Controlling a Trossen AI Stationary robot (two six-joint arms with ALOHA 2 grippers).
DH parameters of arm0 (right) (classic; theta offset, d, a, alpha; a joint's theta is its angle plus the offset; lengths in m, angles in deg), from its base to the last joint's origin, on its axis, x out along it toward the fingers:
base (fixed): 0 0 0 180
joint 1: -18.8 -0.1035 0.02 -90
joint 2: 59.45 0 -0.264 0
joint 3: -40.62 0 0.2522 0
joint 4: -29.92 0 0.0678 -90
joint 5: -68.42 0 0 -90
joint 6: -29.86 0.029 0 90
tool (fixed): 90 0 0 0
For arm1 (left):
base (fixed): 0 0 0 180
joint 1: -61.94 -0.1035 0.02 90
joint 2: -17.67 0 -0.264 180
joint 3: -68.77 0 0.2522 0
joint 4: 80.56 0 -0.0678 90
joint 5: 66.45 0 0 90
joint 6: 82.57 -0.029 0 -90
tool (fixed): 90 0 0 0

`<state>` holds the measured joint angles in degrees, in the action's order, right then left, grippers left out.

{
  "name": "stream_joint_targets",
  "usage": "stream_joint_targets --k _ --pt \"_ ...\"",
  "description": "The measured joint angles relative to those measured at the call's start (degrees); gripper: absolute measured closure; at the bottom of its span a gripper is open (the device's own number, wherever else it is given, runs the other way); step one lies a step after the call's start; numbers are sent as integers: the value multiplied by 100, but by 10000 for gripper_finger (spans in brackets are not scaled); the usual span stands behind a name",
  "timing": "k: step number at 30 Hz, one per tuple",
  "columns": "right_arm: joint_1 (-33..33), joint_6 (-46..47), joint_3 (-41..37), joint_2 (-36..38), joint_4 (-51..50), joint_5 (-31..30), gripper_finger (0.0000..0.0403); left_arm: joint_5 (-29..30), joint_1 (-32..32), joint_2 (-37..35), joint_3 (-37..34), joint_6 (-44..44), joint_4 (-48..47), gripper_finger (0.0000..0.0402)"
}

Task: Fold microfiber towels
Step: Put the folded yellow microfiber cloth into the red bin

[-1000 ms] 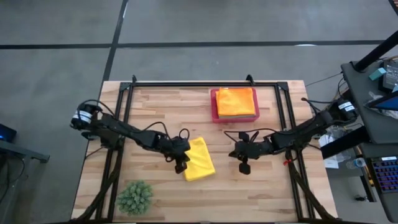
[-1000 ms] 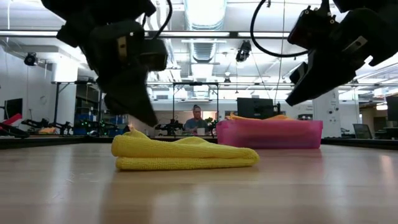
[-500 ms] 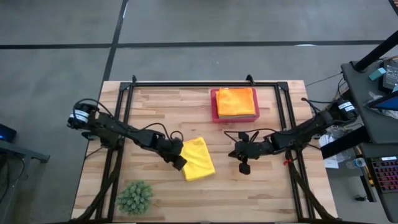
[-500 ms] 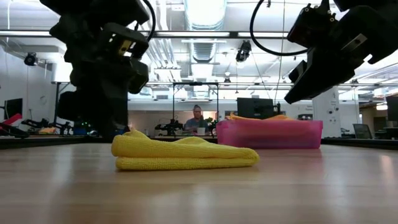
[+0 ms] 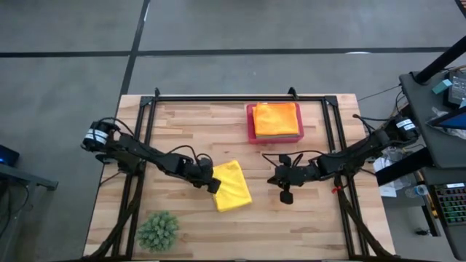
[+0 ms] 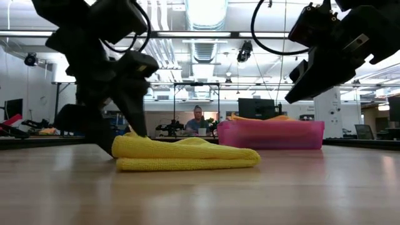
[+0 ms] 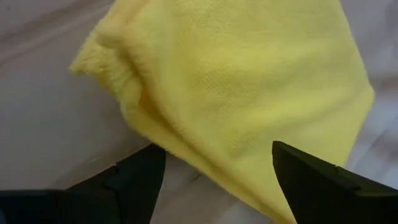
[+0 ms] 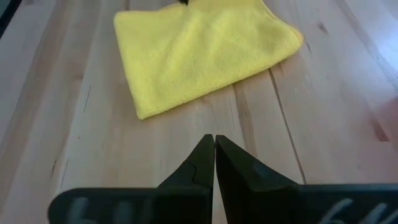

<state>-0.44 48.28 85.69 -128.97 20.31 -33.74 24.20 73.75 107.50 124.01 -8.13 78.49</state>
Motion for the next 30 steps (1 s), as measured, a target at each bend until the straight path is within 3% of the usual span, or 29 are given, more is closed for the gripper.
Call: stream_joint_targets --k 5,11,16,21,30 --pt "0 -100 0 0 121 1 394 20 1 279 65 -204 359 129" --pt "0 -116 0 1 130 4 394 122 2 471 179 -608 529 167" --pt "0 -101 0 1 130 2 394 232 -7 506 165 -769 659 212" --pt "0 -101 0 1 130 2 394 740 -14 521 161 -1085 676 264" --pt "0 -31 0 1 136 2 394 1018 -55 524 168 -2169 633 385"
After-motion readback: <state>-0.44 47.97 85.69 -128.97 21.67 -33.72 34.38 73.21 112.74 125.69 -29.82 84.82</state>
